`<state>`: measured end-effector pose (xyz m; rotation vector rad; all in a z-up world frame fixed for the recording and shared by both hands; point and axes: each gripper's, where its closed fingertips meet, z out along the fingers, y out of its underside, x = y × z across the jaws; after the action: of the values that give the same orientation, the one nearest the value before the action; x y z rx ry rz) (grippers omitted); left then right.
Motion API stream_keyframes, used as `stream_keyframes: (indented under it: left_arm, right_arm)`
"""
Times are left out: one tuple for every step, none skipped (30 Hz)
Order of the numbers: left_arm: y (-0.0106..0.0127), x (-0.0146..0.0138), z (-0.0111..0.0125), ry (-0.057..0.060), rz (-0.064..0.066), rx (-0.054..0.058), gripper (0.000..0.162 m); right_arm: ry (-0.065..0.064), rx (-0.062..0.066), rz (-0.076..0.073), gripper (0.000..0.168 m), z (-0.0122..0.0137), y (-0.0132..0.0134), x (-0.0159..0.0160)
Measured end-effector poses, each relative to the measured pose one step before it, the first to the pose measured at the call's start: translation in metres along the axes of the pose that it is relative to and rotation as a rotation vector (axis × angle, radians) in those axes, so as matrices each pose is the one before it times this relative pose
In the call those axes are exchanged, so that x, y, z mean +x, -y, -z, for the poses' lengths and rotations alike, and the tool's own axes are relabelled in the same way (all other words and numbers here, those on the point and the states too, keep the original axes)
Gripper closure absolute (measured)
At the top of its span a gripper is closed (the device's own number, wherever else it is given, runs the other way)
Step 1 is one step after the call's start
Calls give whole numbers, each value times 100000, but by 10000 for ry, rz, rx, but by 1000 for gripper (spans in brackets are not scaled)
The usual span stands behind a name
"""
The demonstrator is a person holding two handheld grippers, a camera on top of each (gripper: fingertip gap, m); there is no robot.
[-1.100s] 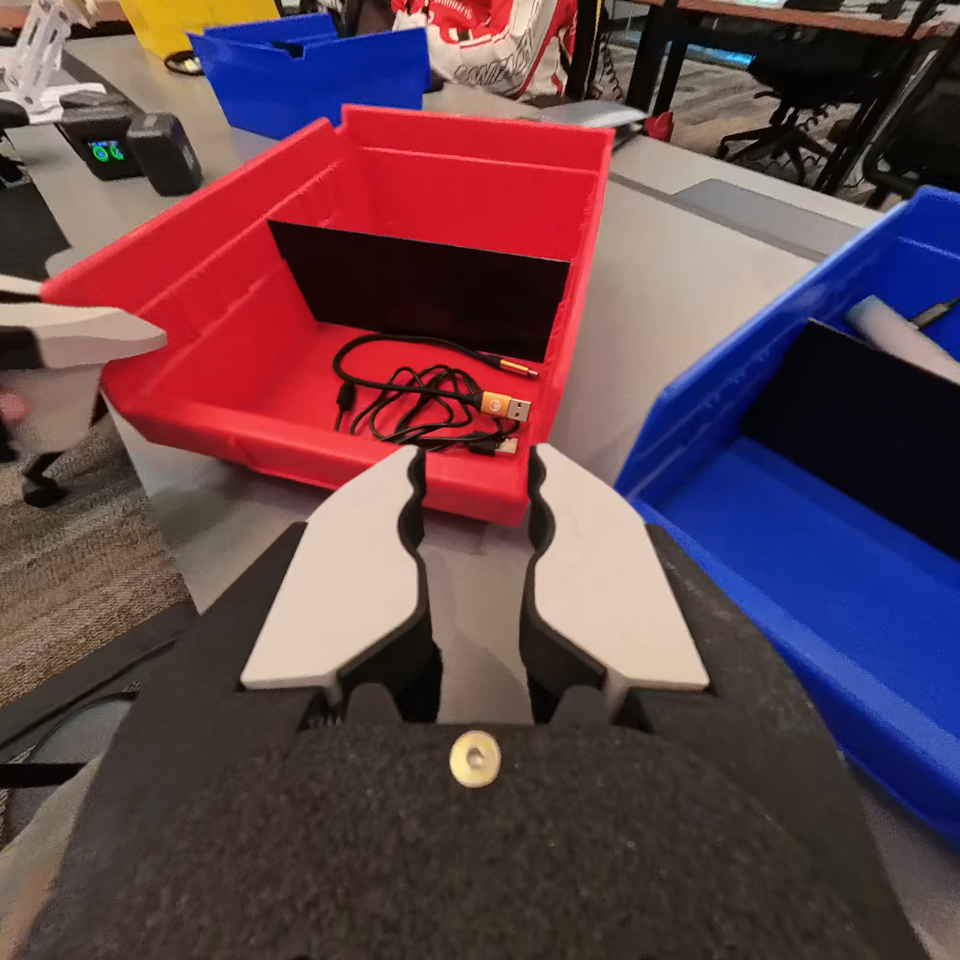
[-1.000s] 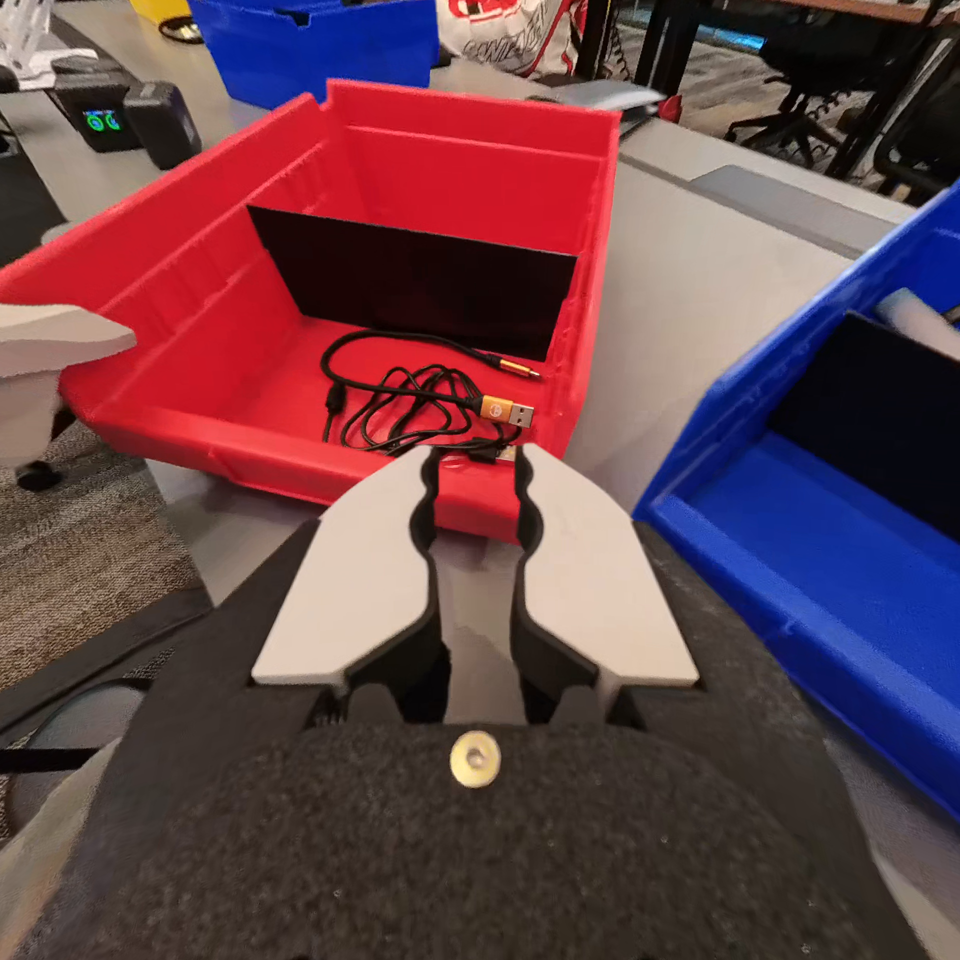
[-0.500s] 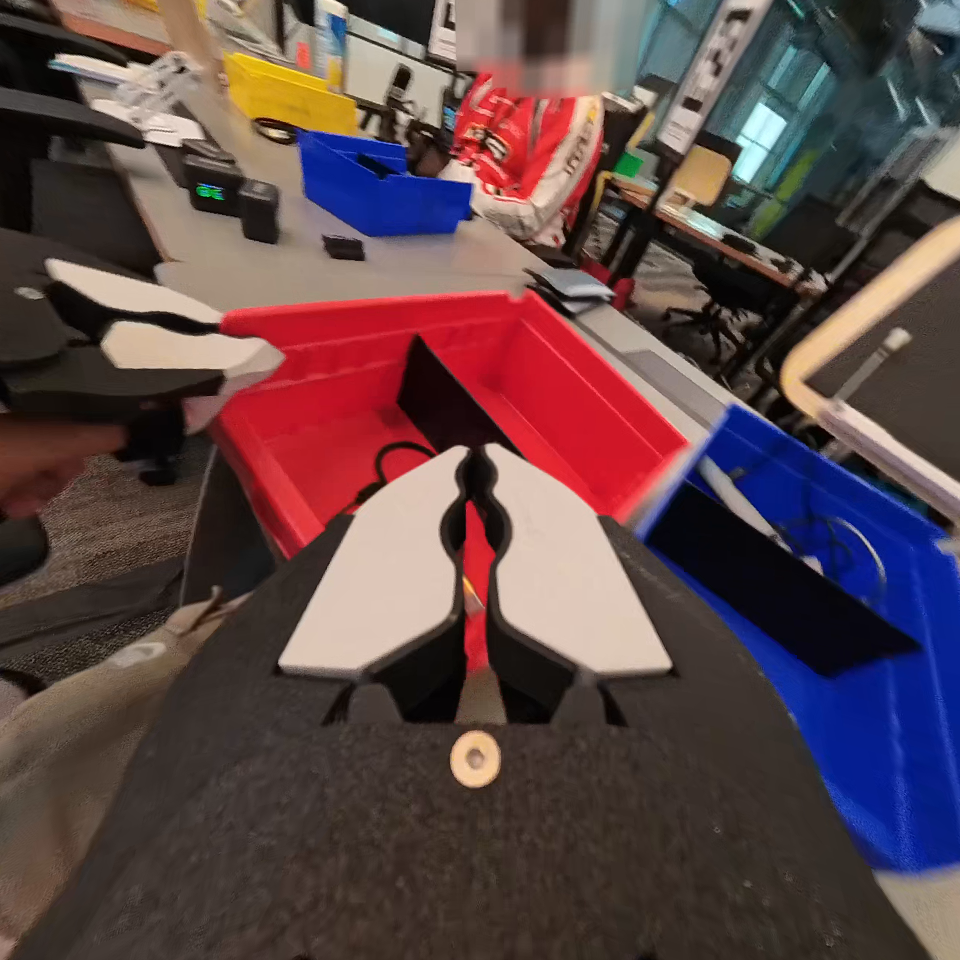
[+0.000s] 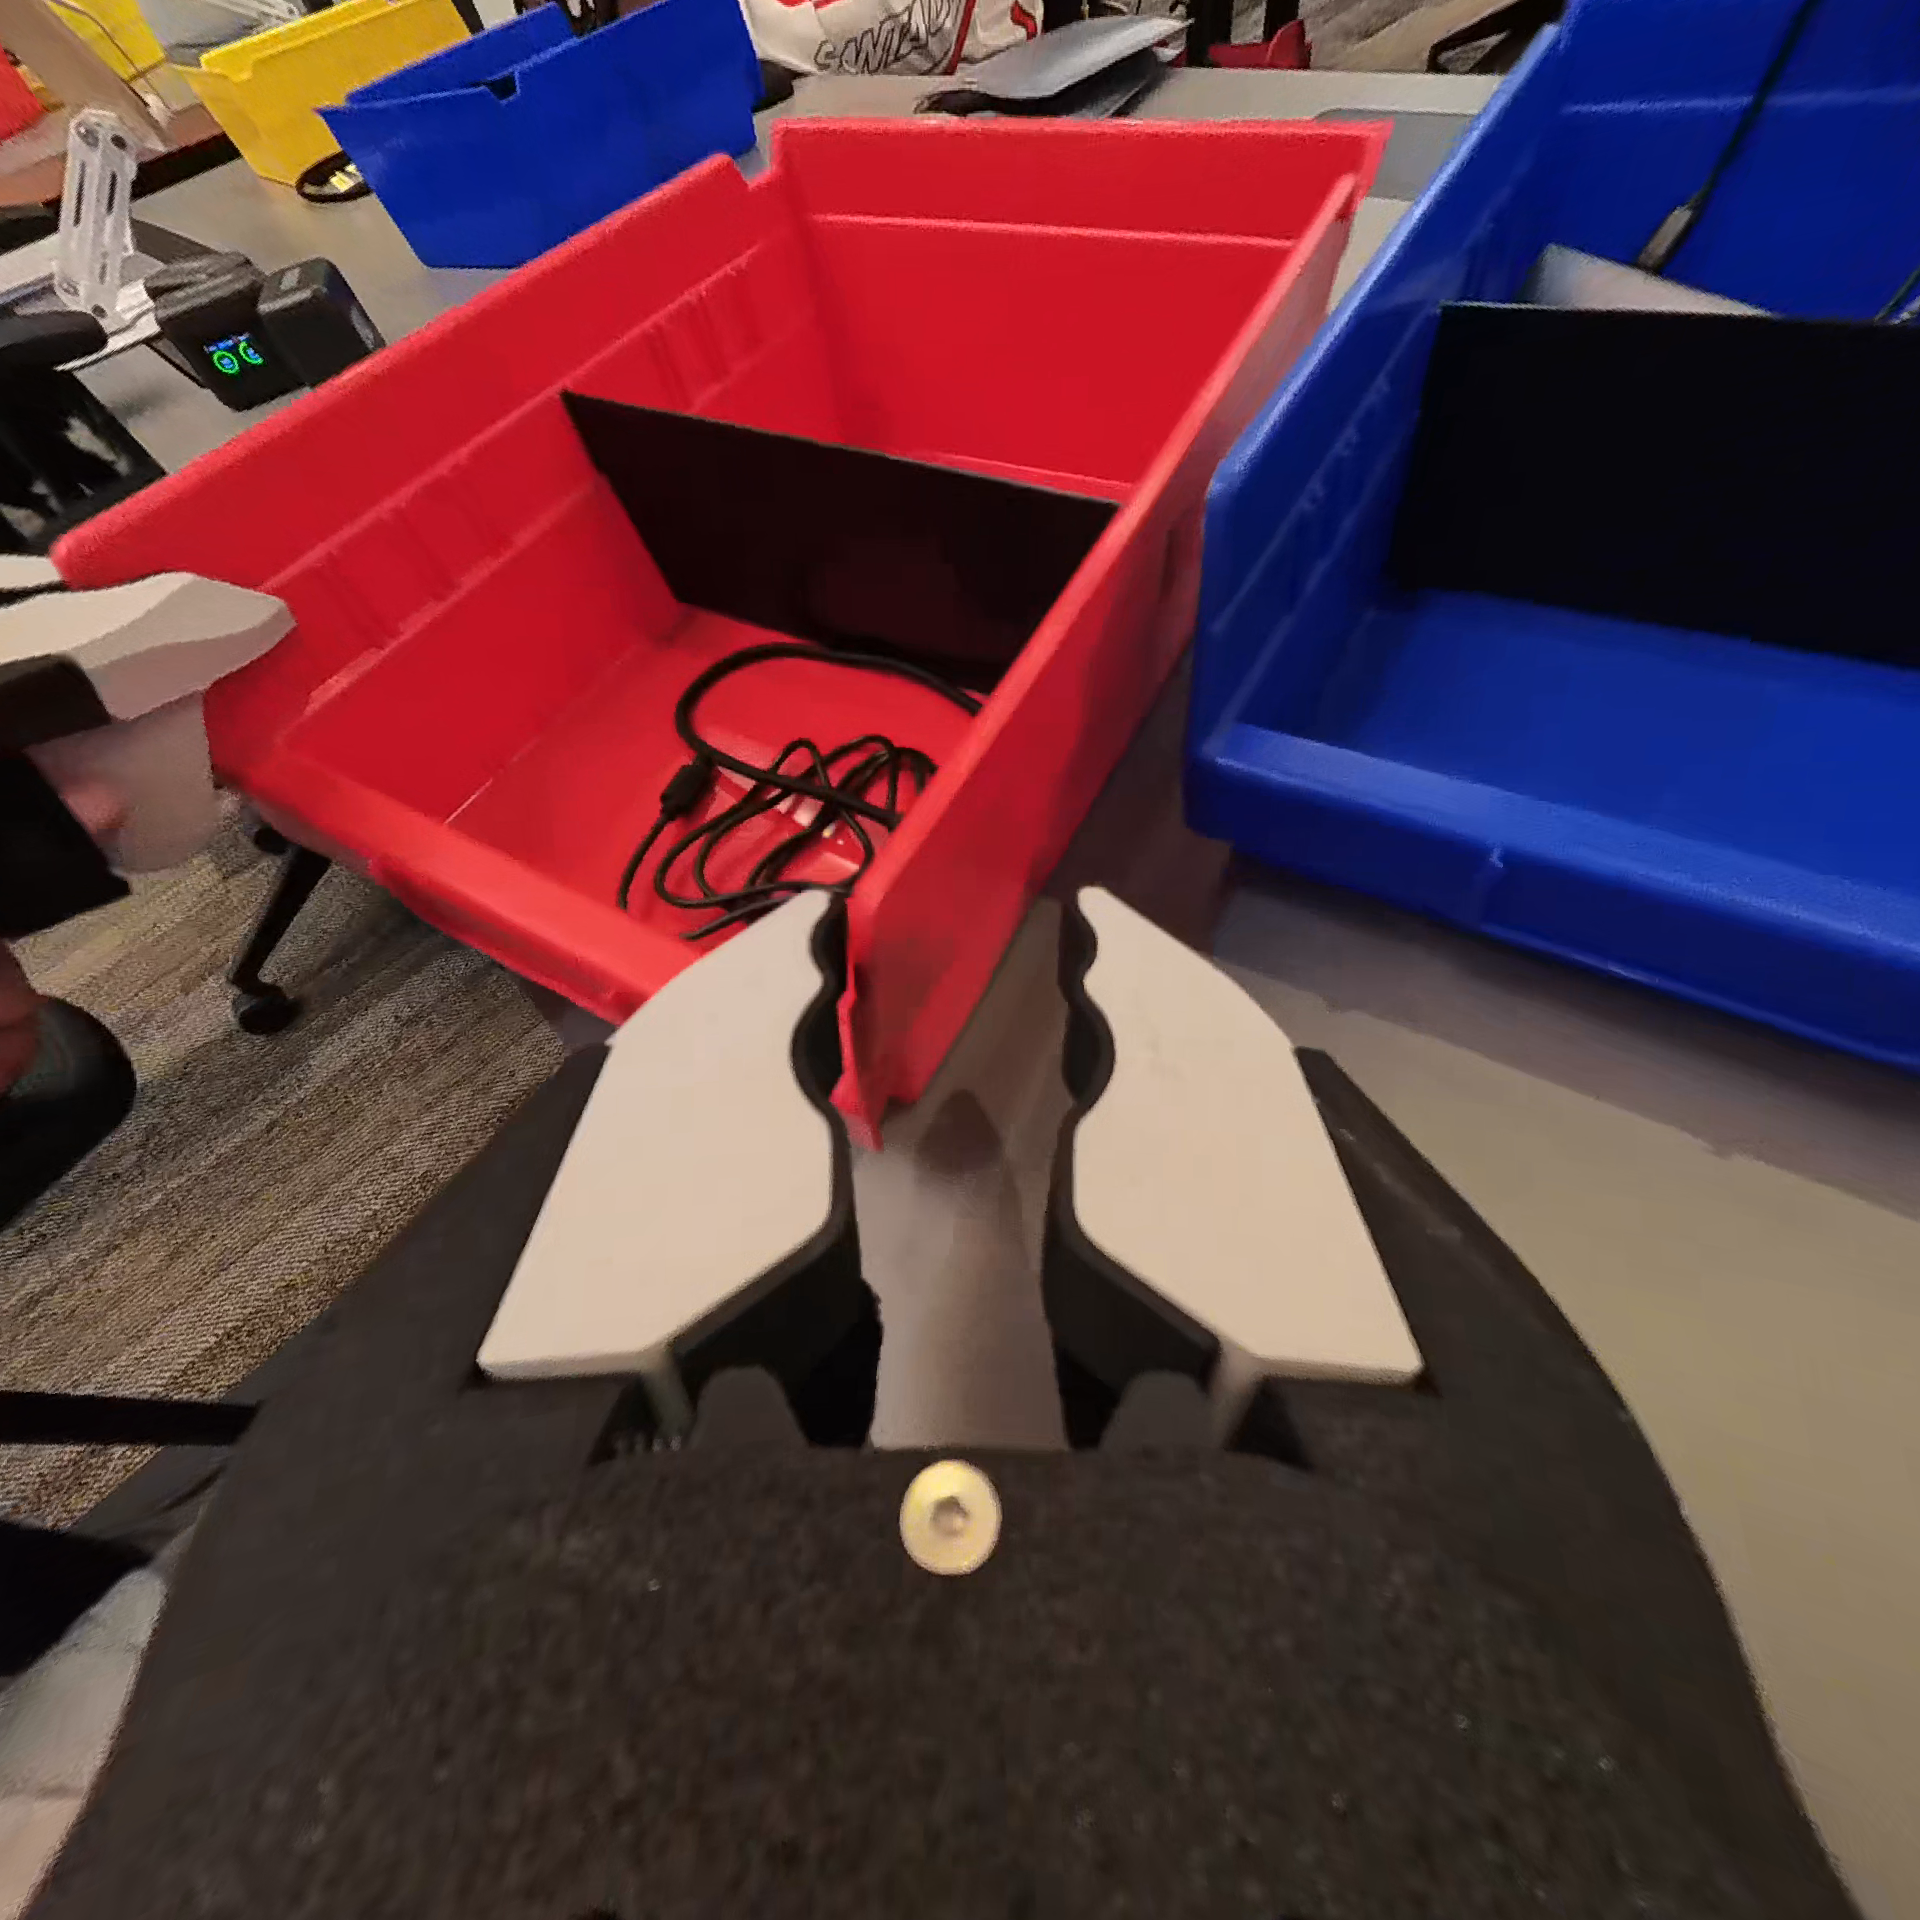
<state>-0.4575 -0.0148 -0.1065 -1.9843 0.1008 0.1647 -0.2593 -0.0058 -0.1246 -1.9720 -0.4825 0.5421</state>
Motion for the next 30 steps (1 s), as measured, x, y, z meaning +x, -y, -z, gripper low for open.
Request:
stream_keyframes:
  left_arm:
    - [32, -23, -47, -20, 30, 13, 158]
    - [6, -5, -26, -38, 36, -3, 158]
    - [-3, 12, -16, -29, 6, -6, 158]
    - [63, 18, 18, -10, -42, 33, 158]
    - [159, 3, 71, 29, -108, 93, 158]
    - [244, -63, 153, 83, -157, 125, 158]
    - [362, -51, 244, 43, -126, 177, 158]
    - [480, -47, 278, 19, -35, 210, 158]
    - [549, -153, 288, 58, -17, 244, 158]
    - [638, -224, 267, 75, -78, 291, 158]
    - [746, -196, 288, 43, -79, 310, 158]
    - [853, -185, 304, 50, -26, 269, 158]
    - [951, -228, 295, 107, 13, 214, 158]
    - [1057, -201, 214, 101, 5, 188, 158]
    - [1135, -86, 81, 29, -10, 187, 159]
    - [1211, 99, -68, -61, -12, 205, 158]
    - [1229, 364, -219, -147, -33, 203, 158]
    - [1251, 645, -361, -213, -45, 210, 158]
    - [1253, 930, -523, -264, -64, 213, 158]
    - [1233, 1211, -666, -320, -98, 209, 158]
    - [1207, 1488, -809, -393, -77, 227, 158]
    - [1136, 1771, -975, -488, -19, 228, 158]
    - [969, 2054, -1151, -590, 17, 183, 157]
    - [759, 2300, -1332, -663, 8, 108, 157]
    - [539, 2473, -1489, -683, -55, 46, 156]
    - [376, 2546, -1641, -636, -139, -13, 156]
    - [248, 2571, -1754, -568, -208, -69, 156]
    - [229, 2518, -1821, -495, -237, -68, 155]
    - [187, 2429, -1832, -446, -185, -92, 155]
    - [164, 2380, -1808, -457, -68, -158, 154]
  right_arm:
    - [11, -59, 27, 131, -509, 126, -128]
    - [18, -39, 63, 136, -494, 184, -187]
    - [-38, -57, 118, 144, -494, 168, -149]
    - [-331, -116, 139, 146, -365, 85, 230]
    - [-308, -103, 300, 151, -252, 143, 228]
    - [-178, -138, 293, 153, -167, 147, 113]
    - [-138, 84, 24, 155, 36, 404, 62]
    - [-128, 154, -73, 157, 148, 494, 44]
    - [-39, -69, -91, 158, 89, 290, -56]
    - [77, 95, -142, 158, 25, 386, -113]
    - [74, 186, -152, 159, 22, 468, -92]
    - [-43, 170, -33, 159, 51, 526, -10]
    - [-20, 208, -15, 160, 132, 723, -66]
    - [4, 201, 7, 160, 242, 904, -38]
    - [14, 225, -51, 160, 353, 1031, 72]
    - [-17, 278, -58, 160, 442, 1096, 265]
    - [-123, 287, 65, 159, 504, 1089, 513]
    - [-209, 290, 98, 159, 584, 1083, 820]
    - [-265, 284, 47, 159, 669, 1068, 1138]
    - [-336, 251, 77, 159, 704, 1022, 1452]
    - [-401, 223, 81, 159, 745, 950, 1770]
    - [-455, 203, 51, 159, 751, 824, 2090]
    - [-516, 183, 16, 159, 767, 662, 2384]
    - [-564, 154, -15, 160, 746, 515, 2633]
    - [-593, 103, -12, 161, 719, 333, 2822]
    - [-602, 61, -35, 162, 660, 170, 2917]
    - [-618, 10, -59, 163, 551, -36, 2993]
    - [-606, -89, -64, 163, 393, -279, 2982]
    - [-518, -166, -78, 164, 249, -490, 2858]
    - [-472, -223, -113, 164, 157, -606, 2775]
